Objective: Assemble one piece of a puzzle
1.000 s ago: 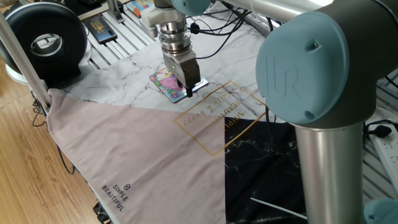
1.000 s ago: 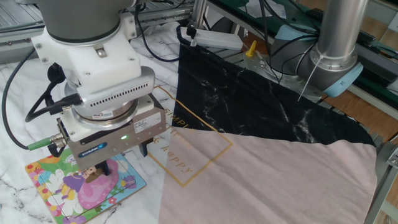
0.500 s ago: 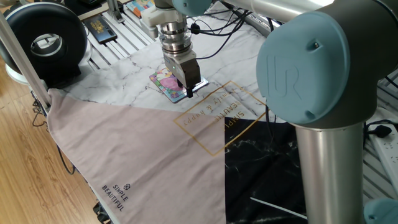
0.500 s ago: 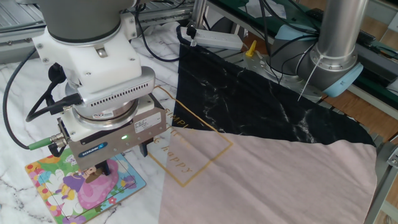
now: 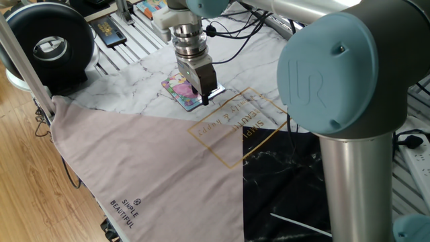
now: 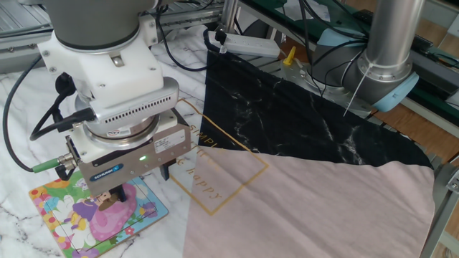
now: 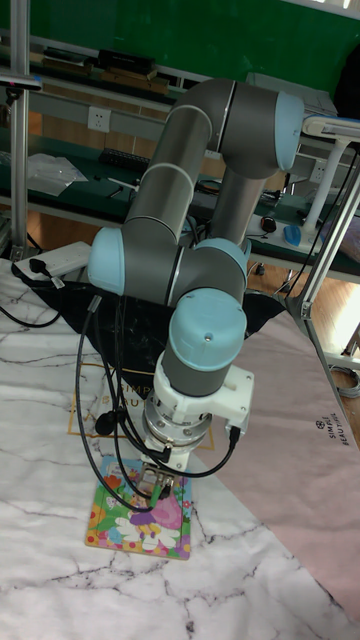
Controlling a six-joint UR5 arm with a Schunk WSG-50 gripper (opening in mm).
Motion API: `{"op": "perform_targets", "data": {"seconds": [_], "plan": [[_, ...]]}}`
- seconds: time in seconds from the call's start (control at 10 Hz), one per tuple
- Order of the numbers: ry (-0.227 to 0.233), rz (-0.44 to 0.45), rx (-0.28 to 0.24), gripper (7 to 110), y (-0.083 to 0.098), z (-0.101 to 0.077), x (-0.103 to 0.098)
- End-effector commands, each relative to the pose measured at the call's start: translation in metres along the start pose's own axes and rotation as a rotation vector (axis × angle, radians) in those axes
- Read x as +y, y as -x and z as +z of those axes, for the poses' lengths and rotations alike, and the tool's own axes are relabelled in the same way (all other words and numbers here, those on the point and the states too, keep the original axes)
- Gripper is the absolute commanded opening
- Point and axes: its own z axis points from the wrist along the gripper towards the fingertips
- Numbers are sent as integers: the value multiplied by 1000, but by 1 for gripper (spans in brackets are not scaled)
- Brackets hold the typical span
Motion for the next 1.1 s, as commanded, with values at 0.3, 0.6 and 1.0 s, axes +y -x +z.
{"op": "perform_targets", "data": {"seconds": [0.3, 0.6, 1.0], "plan": [[-7, 1, -5, 66, 1, -1, -3], [-9, 0, -2, 66, 0, -1, -3], [8, 3, -8, 66, 1, -3, 2]]}}
